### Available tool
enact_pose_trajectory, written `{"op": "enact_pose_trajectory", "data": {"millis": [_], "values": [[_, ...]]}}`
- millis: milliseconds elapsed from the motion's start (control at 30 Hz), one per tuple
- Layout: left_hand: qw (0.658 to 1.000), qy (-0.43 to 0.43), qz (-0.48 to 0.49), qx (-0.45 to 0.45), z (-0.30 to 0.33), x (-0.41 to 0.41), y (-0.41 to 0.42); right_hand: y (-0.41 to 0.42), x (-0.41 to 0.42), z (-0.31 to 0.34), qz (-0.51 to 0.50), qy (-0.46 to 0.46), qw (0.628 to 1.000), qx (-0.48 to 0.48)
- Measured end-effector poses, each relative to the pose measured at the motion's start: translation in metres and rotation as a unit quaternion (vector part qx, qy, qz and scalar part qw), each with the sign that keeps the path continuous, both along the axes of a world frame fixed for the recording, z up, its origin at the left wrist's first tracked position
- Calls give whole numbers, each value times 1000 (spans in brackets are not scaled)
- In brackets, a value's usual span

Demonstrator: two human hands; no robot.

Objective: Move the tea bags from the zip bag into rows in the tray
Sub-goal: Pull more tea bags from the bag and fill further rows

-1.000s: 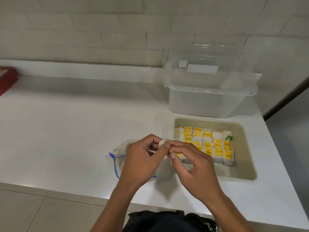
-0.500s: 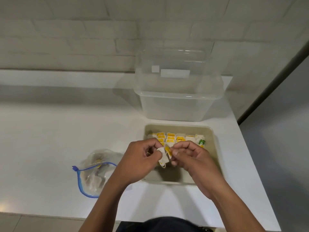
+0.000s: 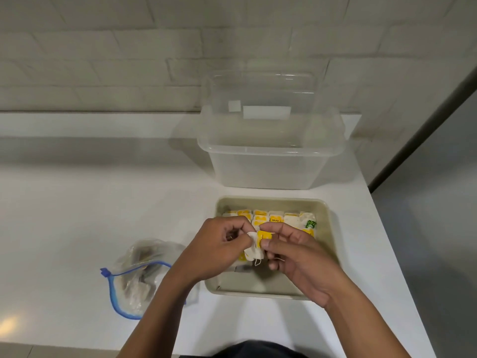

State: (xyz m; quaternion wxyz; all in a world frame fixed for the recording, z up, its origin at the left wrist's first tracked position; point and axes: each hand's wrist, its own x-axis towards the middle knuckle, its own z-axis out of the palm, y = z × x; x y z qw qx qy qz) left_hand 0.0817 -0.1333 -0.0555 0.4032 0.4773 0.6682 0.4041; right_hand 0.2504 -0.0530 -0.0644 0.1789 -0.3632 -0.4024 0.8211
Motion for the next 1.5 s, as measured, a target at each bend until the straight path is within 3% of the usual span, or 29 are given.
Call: {"op": "enact_pose_trajectory", "data": {"millis": [433, 633, 867, 1100, 1267, 1500], "values": [[1000, 10, 11, -11, -3, -11, 0, -3, 8, 0, -25, 25, 997, 69], [999, 51, 1, -19, -4, -14, 2, 1, 14, -3, 13, -41, 987, 157], [999, 38, -14, -18, -6, -9, 1, -1, 10, -6, 25, -48, 978, 200], [999, 34, -22, 4, -11, -4, 1, -5, 1, -11, -19, -71, 973, 219], [999, 38, -4, 20, -12, -5, -1, -9, -1, -12, 6, -94, 946, 309], [1000, 14, -19, 14, -12, -9, -5, -12, -8, -12, 4, -95, 933, 348]]}}
